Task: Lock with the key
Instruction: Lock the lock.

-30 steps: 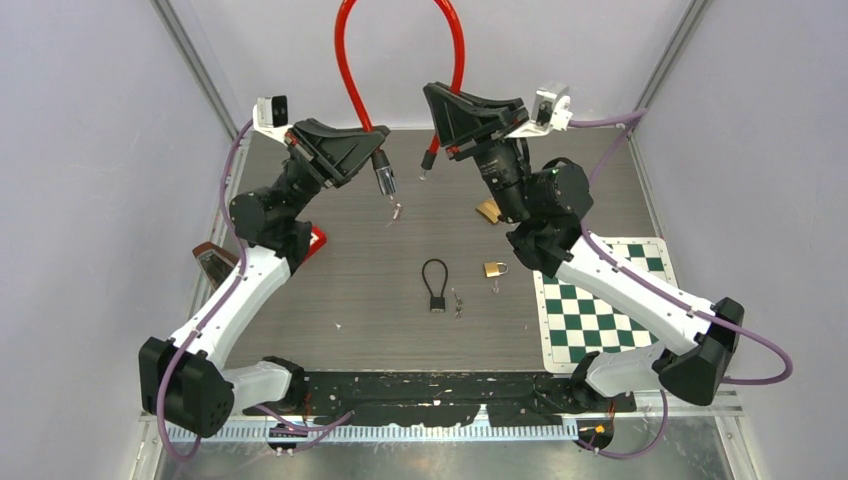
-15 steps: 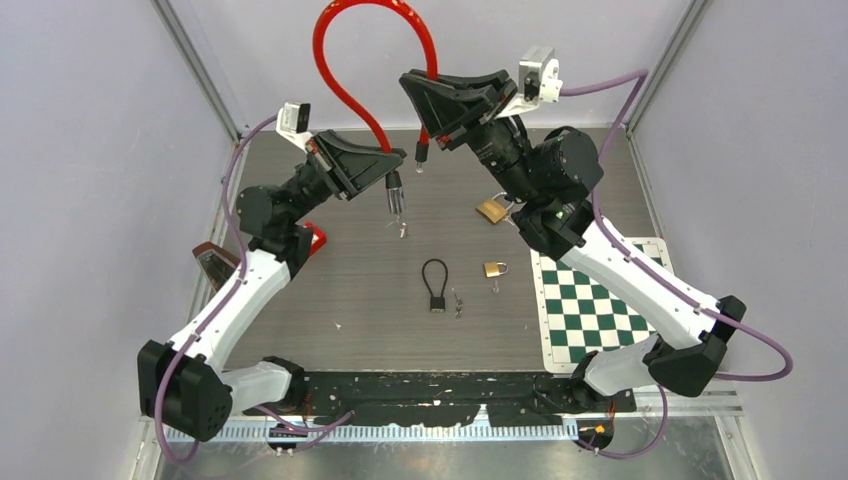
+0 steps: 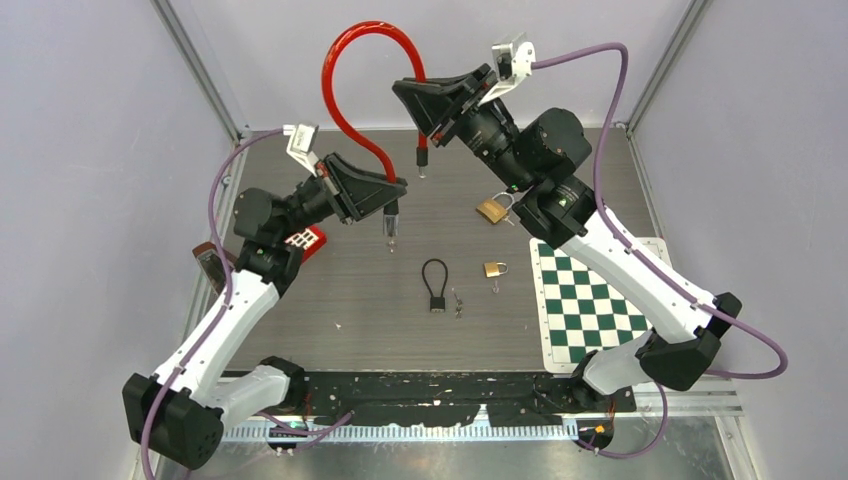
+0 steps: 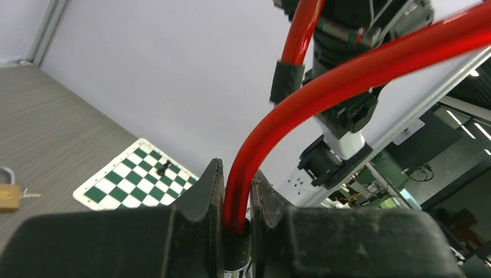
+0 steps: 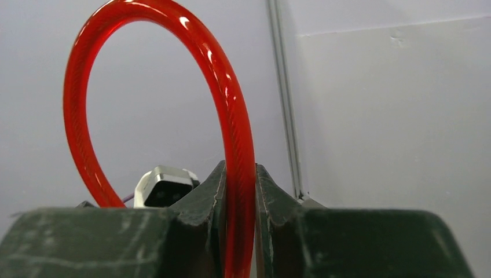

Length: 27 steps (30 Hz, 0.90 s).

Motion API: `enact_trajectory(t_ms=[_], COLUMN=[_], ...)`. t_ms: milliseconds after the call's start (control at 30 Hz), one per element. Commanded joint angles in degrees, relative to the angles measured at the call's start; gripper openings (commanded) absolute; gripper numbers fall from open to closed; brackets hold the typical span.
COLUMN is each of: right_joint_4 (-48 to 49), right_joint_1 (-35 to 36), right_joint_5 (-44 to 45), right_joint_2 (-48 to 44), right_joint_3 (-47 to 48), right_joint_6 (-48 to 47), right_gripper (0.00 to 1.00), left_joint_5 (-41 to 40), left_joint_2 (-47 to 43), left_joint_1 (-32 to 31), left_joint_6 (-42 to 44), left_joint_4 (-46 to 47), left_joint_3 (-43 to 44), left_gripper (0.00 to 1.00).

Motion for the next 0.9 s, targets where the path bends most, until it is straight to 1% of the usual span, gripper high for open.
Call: enact_trajectory(t_ms=[0,67,100,167,267,367,400,500,567,633,700,800,867], right_joint_4=[-2.16,-4.11,-4.63,-4.98,-4.15,-4.34,-4.48,-5.36,-5.6,-5.71,-5.75,-6.07,-6.52], right_joint_1=[-0.76,-1.88,-2.18,-3.19,-3.99,-4.22,-4.27,-4.56,-4.58,-4.62,-4.66,-4.88,-5.74], right_joint_5=[7.65,10.36,11.26,11.63,10.32,8.43,8.37,8.25,8.18,8.19,8.44,9.14,9.56], right_joint_2=[-2.67,-3.19,-3.6,-4.56,-5.95,-7.29,-7.52,-8.22,-8.35,-8.31,-8.28,-8.28,-8.35], right_joint_3=[3.41,3.91,4.14,3.38,1.91,0.94,0.54,0.08,-0.04,-0.13,-0.05,0.26,0.3], right_joint_6=[3.9,4.67,4.71,4.25,2.47,-0.59,-1.48,-2.49,-2.61,-2.43,-2.16,-1.72,-1.01], right_gripper=[0.05,0.05,0.05,0.05,0.05,0.05,0.05,0.05,0.05,0.05,0.05,0.05,0.05], left_joint_5=[-2.04,-1.7,-1.44,-0.66,-0.74,0.11,0.04,-0.5,-0.53,-0.39,0.04,0.07,-0.44], left_joint_2=[-1.95,-3.03,-3.61,-4.94,-6.44,-6.2,-5.98,-5.61,-5.76,-5.78,-5.67,-5.98,-6.68], left_joint_1=[0.03,0.04,0.01,0.07,0.1,0.18,0.18,0.18,0.18,0.18,0.18,0.18,0.23], left_joint_6=[6.22,11.27,13.51,19.79,28.82,34.7,35.67,36.28,35.07,33.26,32.85,34.12,34.79], left_joint_4=[-6.64,-10.24,-12.18,-15.82,-24.61,-32.91,-35.39,-36.01,-34.23,-31.24,-30.34,-32.27,-34.13], left_joint_3=[-2.37,-2.72,-2.94,-3.04,-1.49,2.56,3.56,4.58,3.9,3.0,2.79,3.11,3.04], left_gripper=[0.1,0.1,0.12,0.21,0.31,0.37,0.37,0.39,0.42,0.42,0.38,0.35,0.34])
